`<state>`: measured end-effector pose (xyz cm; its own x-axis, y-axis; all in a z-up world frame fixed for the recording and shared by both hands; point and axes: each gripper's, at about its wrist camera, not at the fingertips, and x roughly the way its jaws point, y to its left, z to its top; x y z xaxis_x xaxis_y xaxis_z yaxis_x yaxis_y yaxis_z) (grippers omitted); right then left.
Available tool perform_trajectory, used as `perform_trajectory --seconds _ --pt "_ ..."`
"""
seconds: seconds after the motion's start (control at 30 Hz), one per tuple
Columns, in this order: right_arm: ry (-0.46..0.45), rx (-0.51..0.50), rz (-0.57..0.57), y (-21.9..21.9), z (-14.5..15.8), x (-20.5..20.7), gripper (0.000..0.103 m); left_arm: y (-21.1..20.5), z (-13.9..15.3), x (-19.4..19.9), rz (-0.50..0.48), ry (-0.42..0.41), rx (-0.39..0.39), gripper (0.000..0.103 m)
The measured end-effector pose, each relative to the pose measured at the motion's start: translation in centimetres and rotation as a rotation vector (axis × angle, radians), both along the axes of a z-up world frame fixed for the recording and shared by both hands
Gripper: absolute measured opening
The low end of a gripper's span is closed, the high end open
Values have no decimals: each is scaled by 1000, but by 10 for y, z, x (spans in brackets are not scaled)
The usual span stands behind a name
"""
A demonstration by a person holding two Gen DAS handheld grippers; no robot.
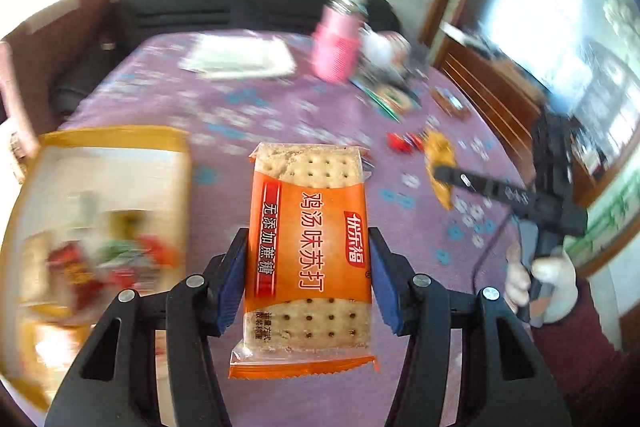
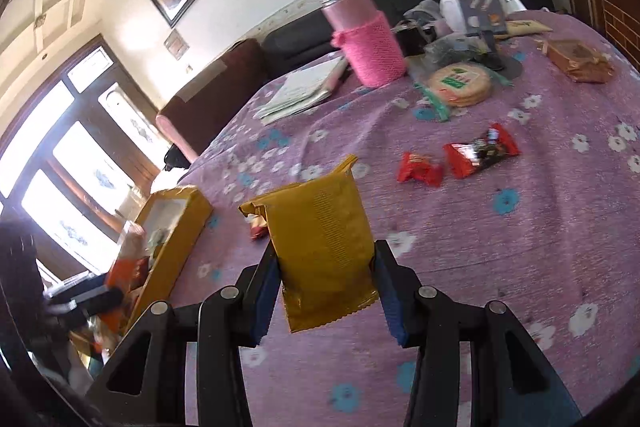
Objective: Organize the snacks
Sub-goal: 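Carry both packs over the yellow tray and open both grippers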
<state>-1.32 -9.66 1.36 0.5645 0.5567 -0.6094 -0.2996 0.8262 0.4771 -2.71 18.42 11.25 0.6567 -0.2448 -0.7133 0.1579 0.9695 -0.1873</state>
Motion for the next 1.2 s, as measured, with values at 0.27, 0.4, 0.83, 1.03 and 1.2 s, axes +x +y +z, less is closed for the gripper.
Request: perform_trajectory --seconds 0.27,0.4,0.83,1.03,1.2 --pt "-34 22 192 101 53 -18 46 113 23 3 262 -41 61 55" --pt "-29 2 286 164 67 -22 46 154 5 12 353 1 20 55" --pt "59 -213 388 319 13 -2 45 208 -58 58 442 169 -139 55" --pt "71 -248 375 340 -4 14 48 215 -67 65 459 194 -166 55" --pt "62 -204 348 335 2 21 51 214 -54 58 443 141 -180 57"
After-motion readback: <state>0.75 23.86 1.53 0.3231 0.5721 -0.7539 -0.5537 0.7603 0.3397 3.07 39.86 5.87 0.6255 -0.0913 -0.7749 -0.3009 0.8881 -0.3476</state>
